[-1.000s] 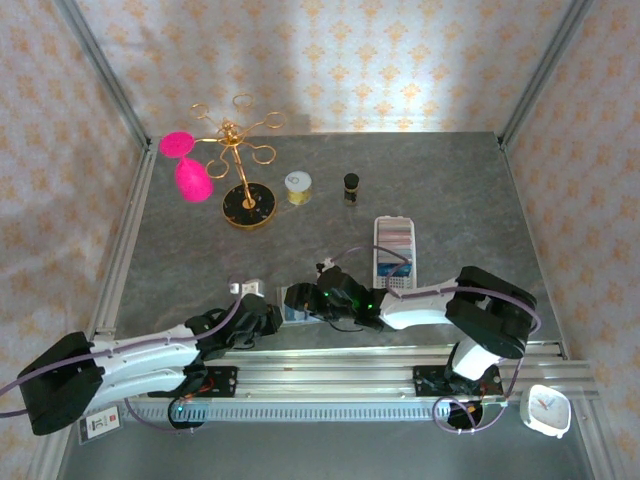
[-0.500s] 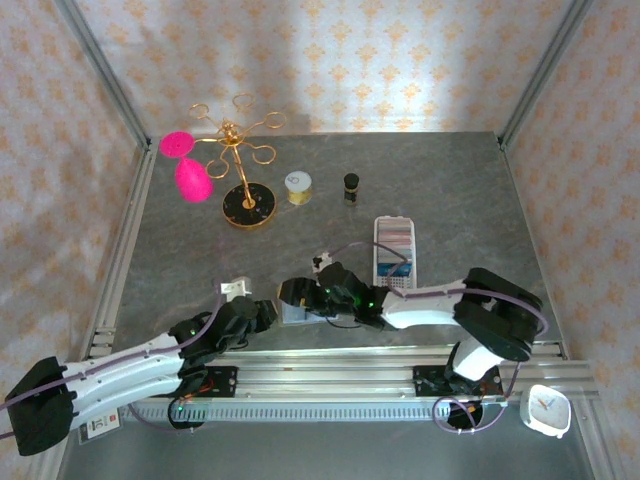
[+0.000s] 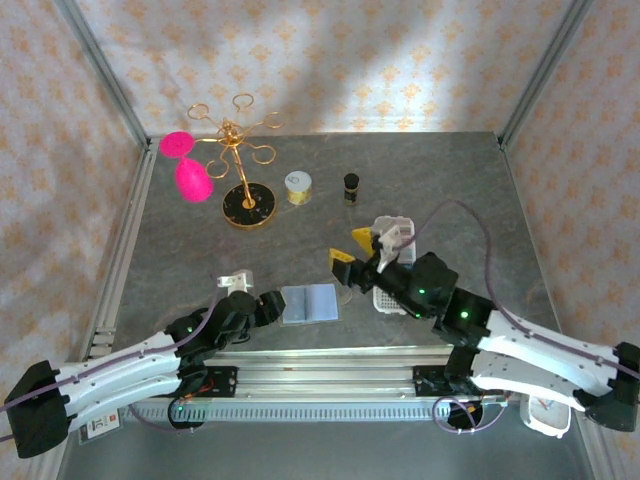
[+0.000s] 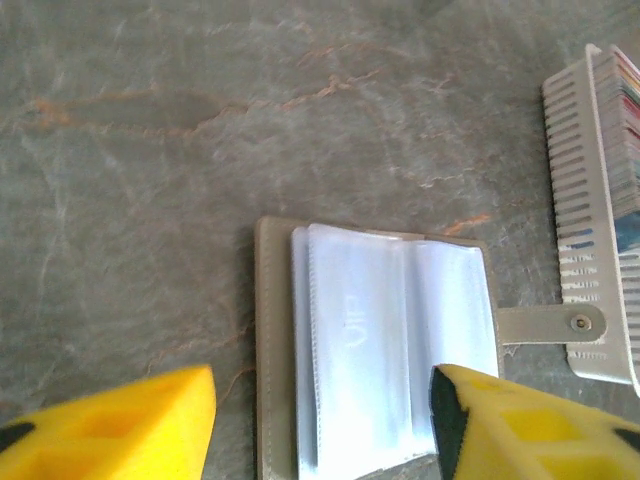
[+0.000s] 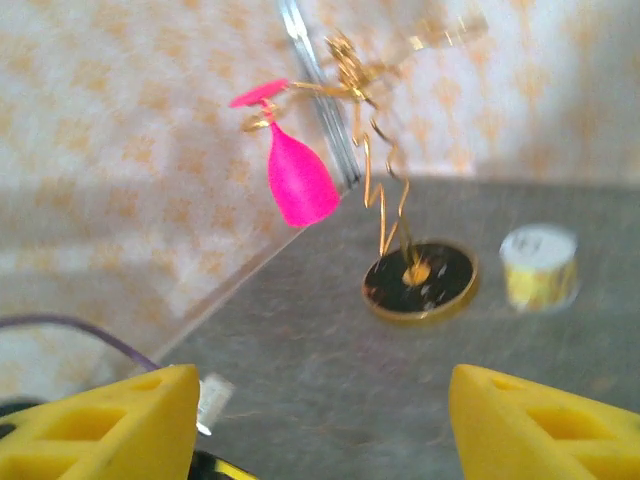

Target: Put the credit cards into the card holder

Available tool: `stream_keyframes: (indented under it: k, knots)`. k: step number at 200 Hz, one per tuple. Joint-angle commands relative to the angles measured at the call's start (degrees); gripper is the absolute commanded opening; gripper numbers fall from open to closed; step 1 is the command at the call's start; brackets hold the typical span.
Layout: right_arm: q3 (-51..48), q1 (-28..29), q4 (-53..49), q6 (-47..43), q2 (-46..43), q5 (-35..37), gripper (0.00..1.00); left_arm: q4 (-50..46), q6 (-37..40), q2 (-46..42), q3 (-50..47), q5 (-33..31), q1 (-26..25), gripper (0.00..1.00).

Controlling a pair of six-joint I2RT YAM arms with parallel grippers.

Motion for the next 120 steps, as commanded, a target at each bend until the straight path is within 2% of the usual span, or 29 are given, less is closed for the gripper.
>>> stream_keyframes:
  k: [1, 17, 26, 45, 53, 66, 80, 99, 120]
  knots:
    - [-2.9, 0.0, -12.4, -41.6, -3.4, -1.9, 0.74, -0.1, 1.4, -0.8, 1.0, -1.0, -0.1, 0.69]
    - [-5.2, -0.2, -19.3, -53.4, -4.0, 2.2, 0.83, 0.3, 1.3, -1.3, 0.7, -1.2, -0.1, 0.69]
    - [-4.8, -1.7, -25.0, -58.5, -3.3, 1.1, 0.84, 0.7, 1.5, -1.6, 0.6, -0.9, -0.1, 0.70]
    - [-2.0, -10.9, -32.1, -64.2, -0.3, -4.5, 0.85, 0.1, 1.6, -2.1, 1.0, -0.5, -0.1, 0.70]
    - [-0.3, -17.0, -33.5, -66.6, 1.5, -7.4, 0.85, -0.2, 1.8, -2.3, 1.0, -0.3, -0.1, 0.70]
    - [-0.6, -22.6, -31.8, -70.0, 3.5, -7.4, 0.88, 0.3, 1.9, -2.5, 0.4, 0.1, -0.1, 0.70]
    - [-4.3, -24.7, -26.9, -74.2, 5.6, -3.0, 1.00, 1.2, 1.9, -2.7, -0.3, 0.6, -0.1, 0.70]
    - [-7.0, -26.1, -23.3, -78.4, 10.4, -0.2, 1.00, 2.2, 2.4, -2.5, -0.5, 1.7, -0.1, 0.70]
    - [-6.4, -26.8, -19.2, -77.4, 15.5, -0.8, 1.00, 1.7, 2.6, -2.3, -0.1, 2.0, -0.1, 0.71]
